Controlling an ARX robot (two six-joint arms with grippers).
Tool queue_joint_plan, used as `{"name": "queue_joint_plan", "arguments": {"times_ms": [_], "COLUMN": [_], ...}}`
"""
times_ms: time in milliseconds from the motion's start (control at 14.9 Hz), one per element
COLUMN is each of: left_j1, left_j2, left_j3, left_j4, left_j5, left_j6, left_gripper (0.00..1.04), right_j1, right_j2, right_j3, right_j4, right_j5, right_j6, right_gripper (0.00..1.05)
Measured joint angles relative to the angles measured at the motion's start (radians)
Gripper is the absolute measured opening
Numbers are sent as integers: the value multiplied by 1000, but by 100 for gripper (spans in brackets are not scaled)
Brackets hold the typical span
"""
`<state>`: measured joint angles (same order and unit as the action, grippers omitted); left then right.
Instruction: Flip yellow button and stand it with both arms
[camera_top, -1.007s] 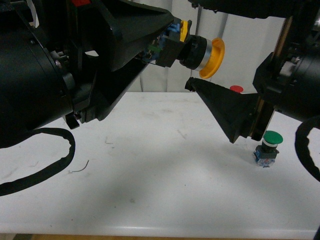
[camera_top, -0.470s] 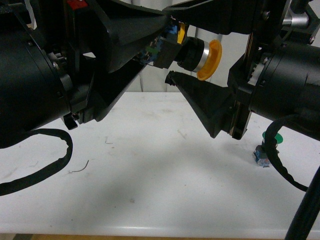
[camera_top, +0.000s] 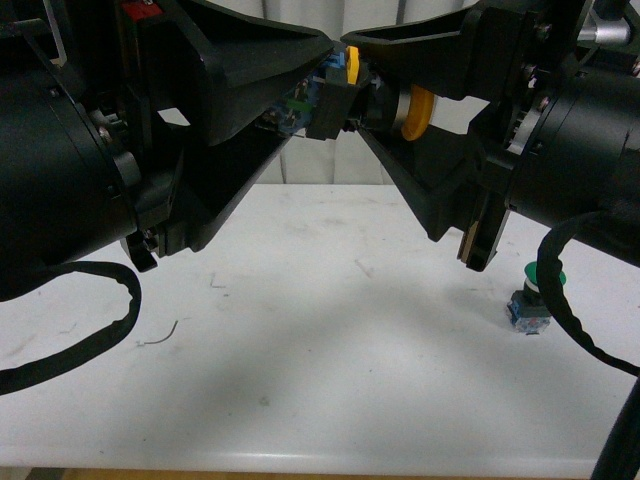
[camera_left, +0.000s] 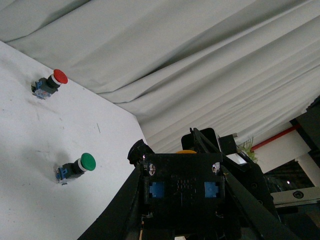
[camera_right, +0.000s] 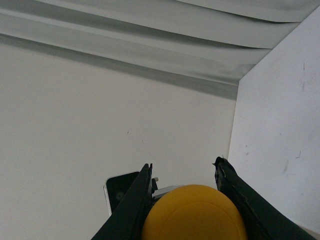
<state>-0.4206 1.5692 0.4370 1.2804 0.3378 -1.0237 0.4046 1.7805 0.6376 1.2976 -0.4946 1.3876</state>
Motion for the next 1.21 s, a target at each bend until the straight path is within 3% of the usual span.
{"name": "queue_joint_plan", "arguments": {"times_ms": [201,537,739,873,1074,1208], "left_j1": [6,65,107,119,129,55], "left_j2": [0,-89,-246,-446,-800,-1060], "left_j3": [-1,-46,-120,-177,-241,-274], "left_j4": [0,6,-117,-361,-750,-972], "left_j5": [3,7,-17,-122,-381,-596], "left_j6": [-12,7,87,235,542,787], "left_gripper": [37,99,98,98,98,98], "right_j1": [0,-14,-30,-42,-53,-53], "right_j2": [0,0,0,0,0,-3], "right_j3": [0,0,0,0,2,3], "right_j4": [0,-15,-15,-15,-15,-15], "right_j5": [-1,0,1,2,3,4], "right_j6": [0,-53,-54,-54,-54,-62], "right_gripper": [35,34,34,34,34,34]}}
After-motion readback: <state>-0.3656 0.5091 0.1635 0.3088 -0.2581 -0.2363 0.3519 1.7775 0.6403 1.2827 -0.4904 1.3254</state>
